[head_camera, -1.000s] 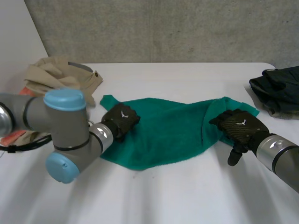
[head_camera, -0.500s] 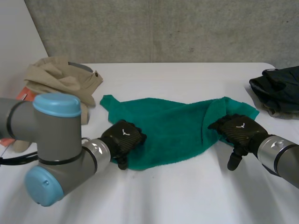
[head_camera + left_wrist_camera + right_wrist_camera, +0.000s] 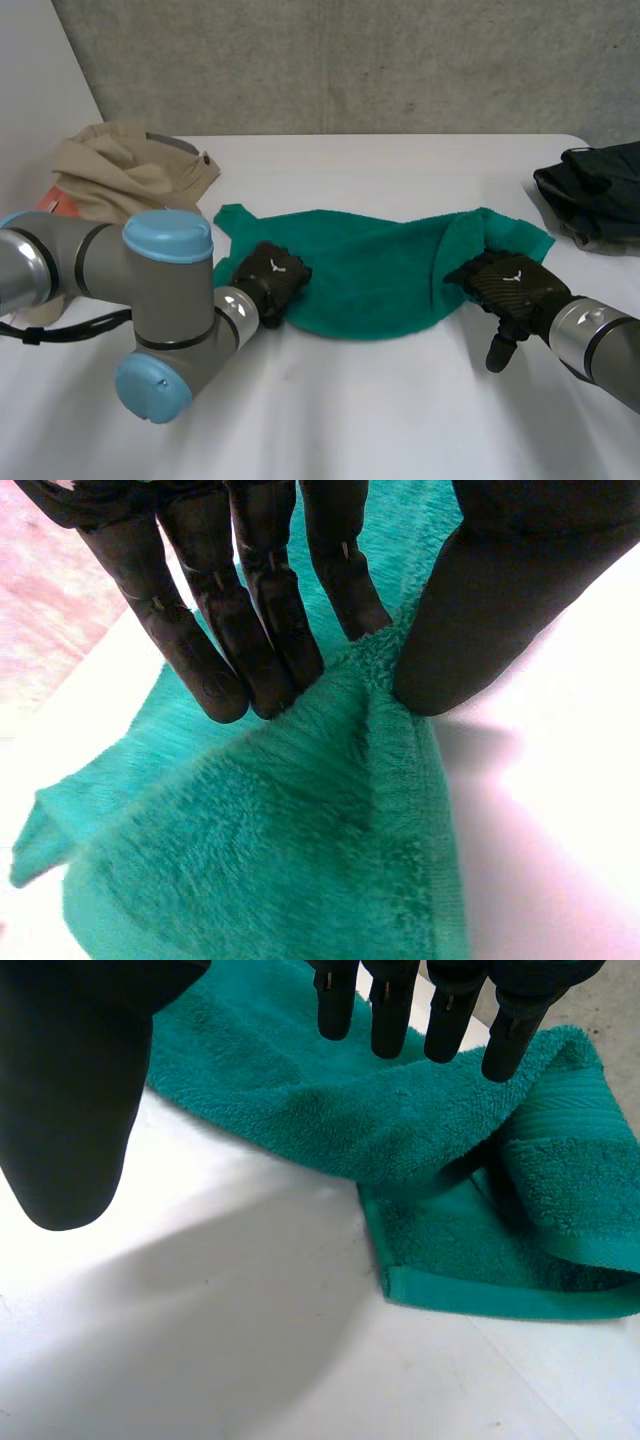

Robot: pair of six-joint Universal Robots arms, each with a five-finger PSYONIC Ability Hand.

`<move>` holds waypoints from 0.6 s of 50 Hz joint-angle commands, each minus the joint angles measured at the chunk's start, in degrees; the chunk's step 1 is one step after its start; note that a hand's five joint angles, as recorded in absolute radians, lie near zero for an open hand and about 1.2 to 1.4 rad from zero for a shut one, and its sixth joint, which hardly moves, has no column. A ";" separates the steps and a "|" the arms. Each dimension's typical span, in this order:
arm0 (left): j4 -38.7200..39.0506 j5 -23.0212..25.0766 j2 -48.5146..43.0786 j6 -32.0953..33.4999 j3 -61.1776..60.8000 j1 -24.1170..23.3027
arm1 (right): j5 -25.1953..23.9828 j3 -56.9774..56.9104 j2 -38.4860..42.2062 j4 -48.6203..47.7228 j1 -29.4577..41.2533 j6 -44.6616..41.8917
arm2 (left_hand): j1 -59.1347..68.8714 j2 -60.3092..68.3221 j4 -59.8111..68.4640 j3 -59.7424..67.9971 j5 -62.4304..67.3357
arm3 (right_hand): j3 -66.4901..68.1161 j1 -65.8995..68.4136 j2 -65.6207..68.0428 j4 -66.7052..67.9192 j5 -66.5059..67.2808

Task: Fold the laundry.

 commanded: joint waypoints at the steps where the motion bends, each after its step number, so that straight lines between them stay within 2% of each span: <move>1: 1.67 -0.76 0.13 -0.30 0.01 -0.15 | 0.01 0.12 0.13 -0.06 0.36 0.00 | 17.15 15.54 15.73 16.20 16.40 | -1.73 -2.64 -1.75 -2.16 -2.79; 8: 0.27 -1.47 1.00 -0.65 -0.52 -0.16 | 0.18 -0.06 0.04 -0.24 0.53 0.36 | 17.31 15.71 15.89 16.36 16.56 | -1.73 -2.64 -1.75 -2.16 -2.79; 15: -4.91 -1.73 10.14 -1.88 -2.45 -0.59 | 0.36 -2.25 1.18 -1.38 1.67 2.72 | 17.31 15.71 15.89 16.36 16.56 | -1.73 -2.64 -1.75 -2.16 -2.79; 19: -6.94 -1.91 16.46 -5.30 -2.89 -1.21 | 0.80 -4.53 3.81 -2.17 3.52 5.45 | 17.31 15.71 15.89 16.36 16.56 | -1.41 -2.32 -1.43 -1.84 -2.47; 21: -7.46 -2.08 19.45 -7.75 -2.80 -1.30 | 1.59 -6.55 5.65 -2.78 4.40 6.50 | 17.31 15.71 15.89 16.36 16.56 | 7.96 7.05 7.95 7.53 6.90; 26: -8.52 -1.82 23.42 -11.28 -2.10 -0.95 | 3.26 -10.77 9.53 -3.75 5.19 6.95 | 17.31 15.71 15.89 16.36 16.56 | 19.61 18.69 19.59 19.17 18.54; 30: -9.75 -1.47 24.56 -13.39 -1.57 -0.33 | 3.88 -13.94 12.95 -4.72 5.98 7.21 | 17.31 15.71 15.89 16.36 16.56 | 23.17 22.25 23.15 22.73 22.10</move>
